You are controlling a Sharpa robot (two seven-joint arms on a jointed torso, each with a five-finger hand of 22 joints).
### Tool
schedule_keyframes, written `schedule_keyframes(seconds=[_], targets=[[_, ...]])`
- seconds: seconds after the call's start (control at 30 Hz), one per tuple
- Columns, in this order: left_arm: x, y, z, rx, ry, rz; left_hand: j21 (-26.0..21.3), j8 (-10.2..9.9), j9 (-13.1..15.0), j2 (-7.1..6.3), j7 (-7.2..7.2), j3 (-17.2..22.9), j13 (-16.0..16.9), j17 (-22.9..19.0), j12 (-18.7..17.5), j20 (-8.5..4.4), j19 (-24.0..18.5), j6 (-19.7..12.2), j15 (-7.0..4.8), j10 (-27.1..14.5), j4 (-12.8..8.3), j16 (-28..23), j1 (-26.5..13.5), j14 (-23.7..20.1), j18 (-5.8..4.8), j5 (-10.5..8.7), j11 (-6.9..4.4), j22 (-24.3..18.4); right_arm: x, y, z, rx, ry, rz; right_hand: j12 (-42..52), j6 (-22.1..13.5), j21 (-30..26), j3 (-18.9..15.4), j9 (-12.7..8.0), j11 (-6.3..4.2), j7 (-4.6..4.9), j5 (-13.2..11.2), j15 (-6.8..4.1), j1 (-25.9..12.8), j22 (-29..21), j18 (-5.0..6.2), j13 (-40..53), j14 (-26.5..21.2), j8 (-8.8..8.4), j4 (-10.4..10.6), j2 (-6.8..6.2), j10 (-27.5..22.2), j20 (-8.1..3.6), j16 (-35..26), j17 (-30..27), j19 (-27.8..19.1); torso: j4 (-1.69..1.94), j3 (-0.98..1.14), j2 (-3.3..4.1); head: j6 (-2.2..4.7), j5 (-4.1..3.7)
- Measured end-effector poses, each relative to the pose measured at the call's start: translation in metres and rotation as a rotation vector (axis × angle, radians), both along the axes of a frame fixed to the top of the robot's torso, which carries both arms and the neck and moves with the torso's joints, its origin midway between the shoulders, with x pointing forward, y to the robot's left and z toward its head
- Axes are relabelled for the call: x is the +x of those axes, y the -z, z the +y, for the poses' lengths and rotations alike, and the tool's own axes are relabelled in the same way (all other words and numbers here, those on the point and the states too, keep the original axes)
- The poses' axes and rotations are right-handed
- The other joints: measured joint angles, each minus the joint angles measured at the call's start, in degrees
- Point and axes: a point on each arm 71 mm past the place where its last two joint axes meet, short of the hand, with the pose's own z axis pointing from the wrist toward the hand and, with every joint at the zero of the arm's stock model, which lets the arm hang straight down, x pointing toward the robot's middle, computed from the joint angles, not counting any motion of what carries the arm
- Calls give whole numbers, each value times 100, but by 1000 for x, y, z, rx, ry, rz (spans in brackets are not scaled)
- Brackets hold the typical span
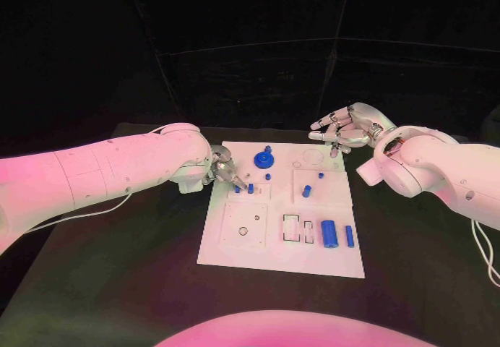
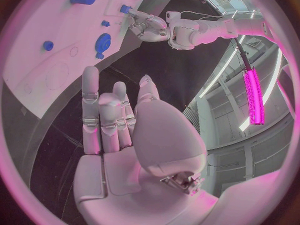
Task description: Assemble the parts on the task board
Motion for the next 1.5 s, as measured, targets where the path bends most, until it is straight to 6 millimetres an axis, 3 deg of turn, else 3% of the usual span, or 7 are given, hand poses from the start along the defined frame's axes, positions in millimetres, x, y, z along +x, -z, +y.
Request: schedule_keyframes(seconds=[0.37, 0.63, 0.8, 0.97, 1.13, 1.3, 1.5], targets=[[-1, -3, 10, -45, -39, -33, -73, 22, 26, -18, 61, -835, -226, 0, -145, -23, -23, -212, -21, -136, 383, 0, -130, -21, 0, 0, 10, -88, 0, 0, -1, 0, 1, 0, 0, 0, 0, 0, 0, 0, 0, 0, 0, 0, -1, 0, 1, 0, 0, 0, 0, 0, 0, 0, 0, 0, 0, -3, -3, 14, -25], [2, -10, 17, -179, -88, -113, -534, -201, -113, 355, 285, -925, -1133, 0, -831, 72, -236, -700, 61, -745, 264, -34, 608, -18, 0, 0, 207, -675, 0, 0, -1, -1, 2, 0, 0, 0, 0, -18, 0, 0, 0, 0, 0, -25, -1, 0, 1, 0, 0, 18, 25, 0, 0, 0, 0, 0, 4, -2, -5, 36, -46], [5, -17, 11, -312, -69, -183, -1836, -402, -288, 511, 500, -762, -2407, -39, -2008, 213, -992, -998, 260, -1990, -39, -746, 1278, -32, 323, 0, 394, -2303, 0, 0, -2, -1, 3, 0, 0, 0, 0, -18, 0, 0, 0, 0, 0, -25, -1, 0, -2, 0, 0, 18, 24, 0, 0, 0, 0, 0, 5, 2, -5, 77, -80], [7, -25, -7, -435, 9, -267, -3363, -1004, -797, 373, 793, -155, -3477, -2606, -3456, 435, -2066, -1152, 567, -3029, -623, -3043, 2134, -1648, 453, 30, 735, -3710, 1, 0, -2, -2, 6, 0, 0, 0, 0, -19, 0, 0, 0, 0, 0, -24, -1, 0, -4, 0, 0, 18, 24, 0, 0, 0, 0, 0, 4, -1, -4, 119, -94], [6, -25, -22, -461, 98, -342, -3573, -1483, -1219, 91, 778, 137, -4223, -3329, -4152, 513, -1963, -754, 571, -2779, -903, -3629, 2214, -1713, 539, 26, 756, -3903, 1, 1, -2, -2, 5, 0, 0, -20, 0, -18, 0, 0, -20, 20, 0, -24, -6, 0, -11, 0, 0, 18, 24, 0, 0, 0, 1, 0, -6, -2, -1, 152, -120], [7, -22, -36, -432, 169, -415, -3662, -1841, -1528, -45, 738, 252, -4681, -3287, -4482, 514, -1776, -451, 563, -2629, -1000, -3520, 2101, -1425, 543, -7, 747, -3997, 2, 1, 0, -1, 2, 0, 0, -20, 0, -19, 0, 0, -20, 29, 0, -24, -6, 1, -10, 0, 0, 18, 24, 0, 0, 0, 1, 0, -9, -1, 2, 179, -151], [11, -17, -47, -365, 229, -473, -3207, -2103, -1750, -178, 686, 139, -4975, -1545, -4585, 479, -1084, -272, 520, -2537, -1007, -1927, 1909, -332, 543, -7, 697, -3663, 2, 1, 1, -1, 0, 1, 0, -20, 0, -19, 0, 0, -20, 29, 0, -24, -5, 0, -10, 0, 0, 18, 24, 0, 0, 0, 1, 0, -9, -2, 8, 181, -169]])
